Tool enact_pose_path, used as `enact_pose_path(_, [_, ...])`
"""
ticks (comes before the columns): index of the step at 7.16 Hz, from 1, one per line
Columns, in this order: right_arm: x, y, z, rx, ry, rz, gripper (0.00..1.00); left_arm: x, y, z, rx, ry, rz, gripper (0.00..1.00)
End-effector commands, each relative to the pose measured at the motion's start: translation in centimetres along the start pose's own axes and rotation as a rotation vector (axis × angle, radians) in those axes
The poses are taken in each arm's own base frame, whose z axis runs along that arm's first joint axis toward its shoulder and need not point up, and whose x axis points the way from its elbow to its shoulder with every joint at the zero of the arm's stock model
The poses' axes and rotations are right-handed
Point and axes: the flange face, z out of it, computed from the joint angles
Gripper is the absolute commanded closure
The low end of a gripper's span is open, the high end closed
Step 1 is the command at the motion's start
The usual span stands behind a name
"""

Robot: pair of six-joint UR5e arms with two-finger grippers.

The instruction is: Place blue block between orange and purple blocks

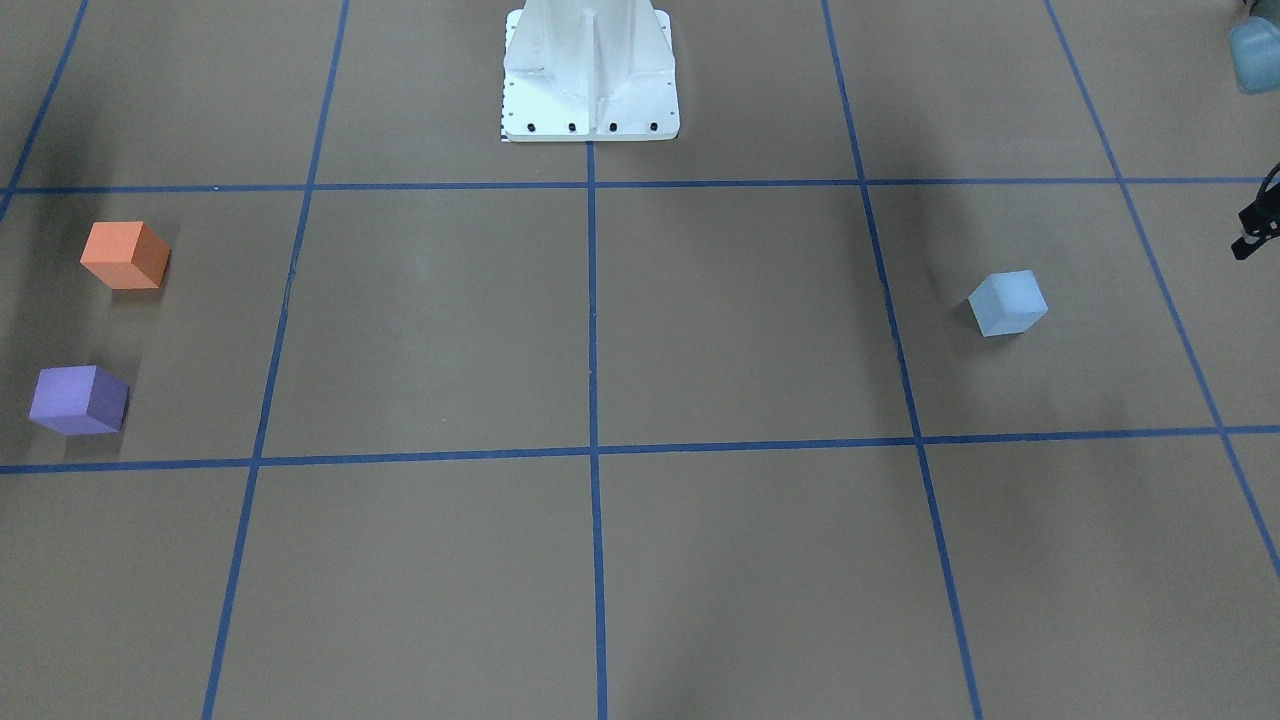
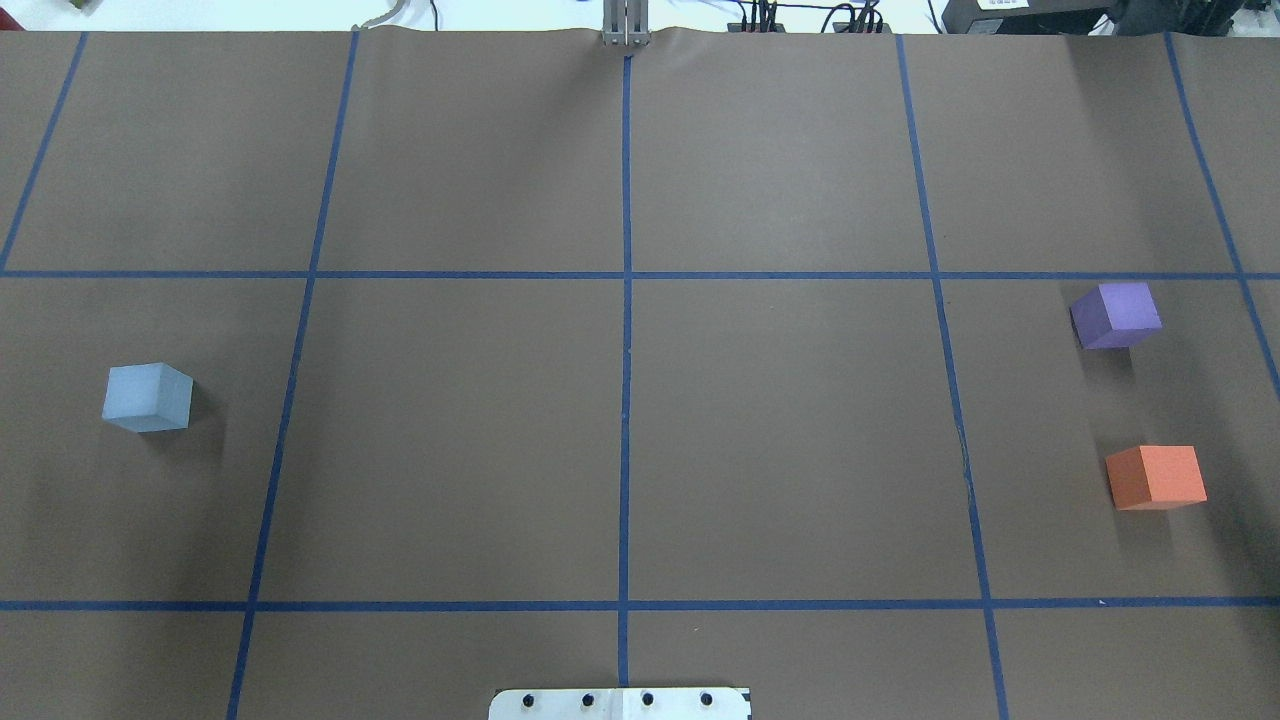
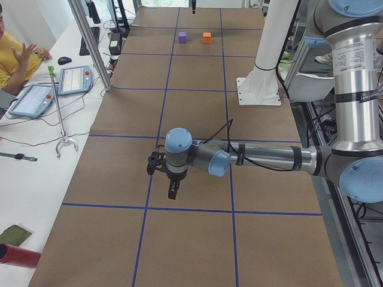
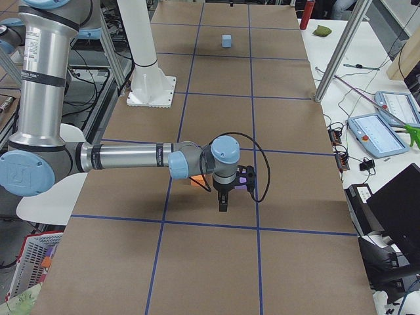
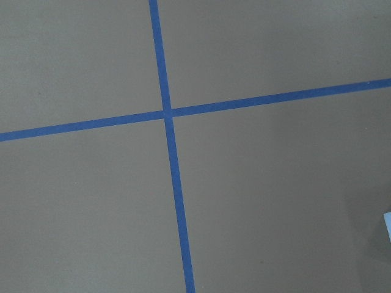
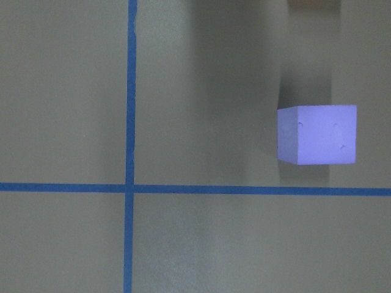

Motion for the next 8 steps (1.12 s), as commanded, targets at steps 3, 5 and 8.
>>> enact_pose_path(3, [-4.5,-0.6,0.0,0.002,-0.012,-0.093,0.00,-0.1,0.5,0.2,-0.002,-0.004,0.001,0.00])
enact_pose_path(5, [-5.6,-2.1,-1.0,0.037,-0.001,-0.118,0.00,0.4,0.3,-0.1,0.006,0.006,0.012,0.00])
enact_pose_path(8, [-6.4,-7.2,0.6,0.026,-0.041,-0.125,0.00,3.3,-0.6,0.1,0.011,0.083,-0.070,0.00])
